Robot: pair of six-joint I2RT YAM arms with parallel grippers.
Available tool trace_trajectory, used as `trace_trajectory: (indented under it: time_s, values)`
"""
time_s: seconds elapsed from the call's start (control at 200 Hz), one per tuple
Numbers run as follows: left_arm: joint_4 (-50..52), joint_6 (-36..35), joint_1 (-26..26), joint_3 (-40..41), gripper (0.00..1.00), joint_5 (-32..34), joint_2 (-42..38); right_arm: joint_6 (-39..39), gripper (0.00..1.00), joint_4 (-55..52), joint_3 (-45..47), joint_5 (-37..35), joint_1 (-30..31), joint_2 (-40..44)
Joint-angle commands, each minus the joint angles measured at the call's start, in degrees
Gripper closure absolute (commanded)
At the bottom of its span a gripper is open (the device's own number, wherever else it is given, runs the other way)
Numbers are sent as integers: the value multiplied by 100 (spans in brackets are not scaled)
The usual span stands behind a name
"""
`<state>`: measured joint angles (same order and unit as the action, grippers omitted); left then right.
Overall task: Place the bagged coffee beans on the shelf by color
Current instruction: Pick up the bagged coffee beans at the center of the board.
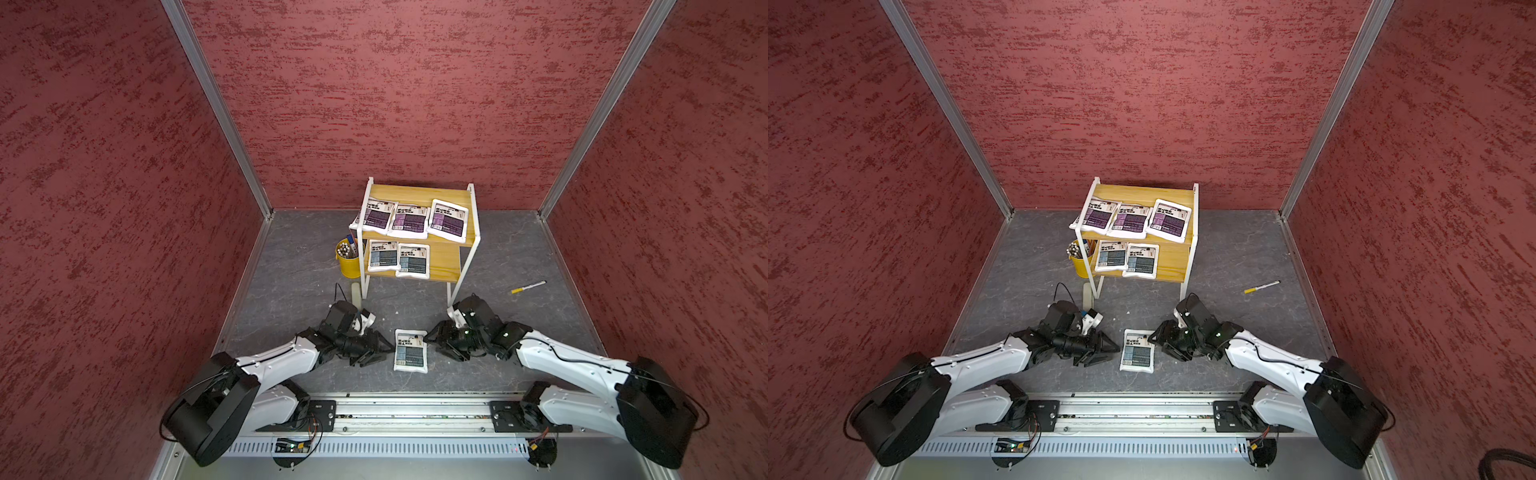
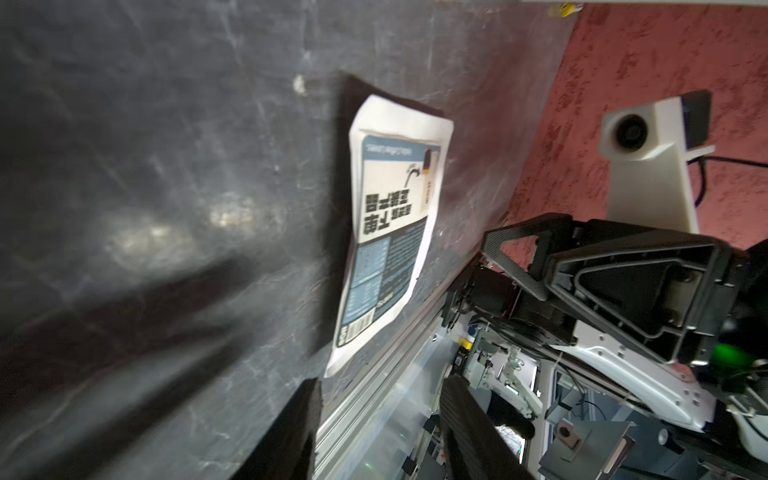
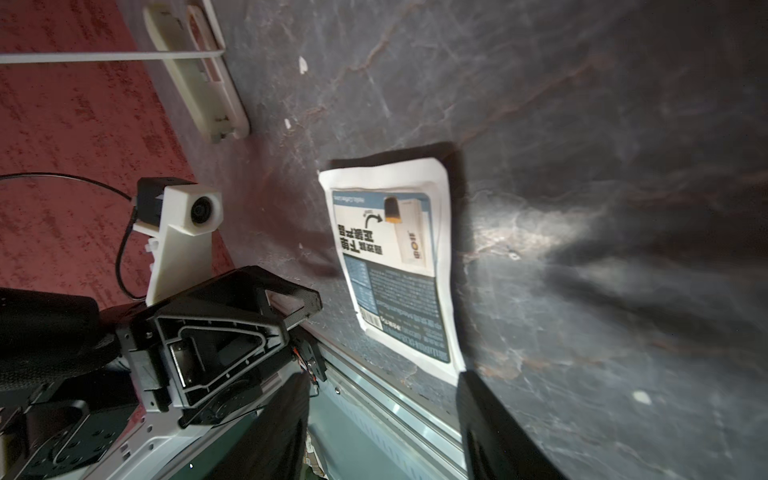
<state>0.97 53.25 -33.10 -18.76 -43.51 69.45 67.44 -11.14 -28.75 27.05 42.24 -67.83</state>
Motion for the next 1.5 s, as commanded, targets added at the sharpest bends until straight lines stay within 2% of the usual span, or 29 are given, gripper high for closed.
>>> trace_trajectory:
  time_s: [0.0,0.245,0.511,0.731,0.912,0.942,0.977,1.027,1.297,1.498]
  values:
    - [327,-464,23,-265,49,62,256,-48,40,312,20,90,68,-367]
    - [-2,-568,-64,-391,50,10,920,288,42,1527,189,133,241,-1519]
    - [-755,-391,-156,-308,50,-104,1424,713,56,2799,327,183,290,-2501]
    - [-1099,-258,-169,-148,65,-105,1476,1200,57,3924,763,243,293,-2979]
    - [-1216,-255,-153,-102,70,-114,1500,1263,57,4108,906,257,294,-2964]
    - [-1251,-232,-153,-110,69,-122,1530,1263,57,4123,907,270,293,-2967]
    - [-1282,-224,-153,-110,62,-123,1565,1271,58,4152,904,290,294,-2962]
    - [-1320,-207,-153,-102,58,-123,1605,1272,62,4288,905,322,293,-2963]
    - [-1609,-36,-141,45,58,-162,1586,1261,84,4381,936,366,295,-2689]
    - [-1337,16,-10,168,51,-218,975,1201,86,4270,1088,211,293,-2060]
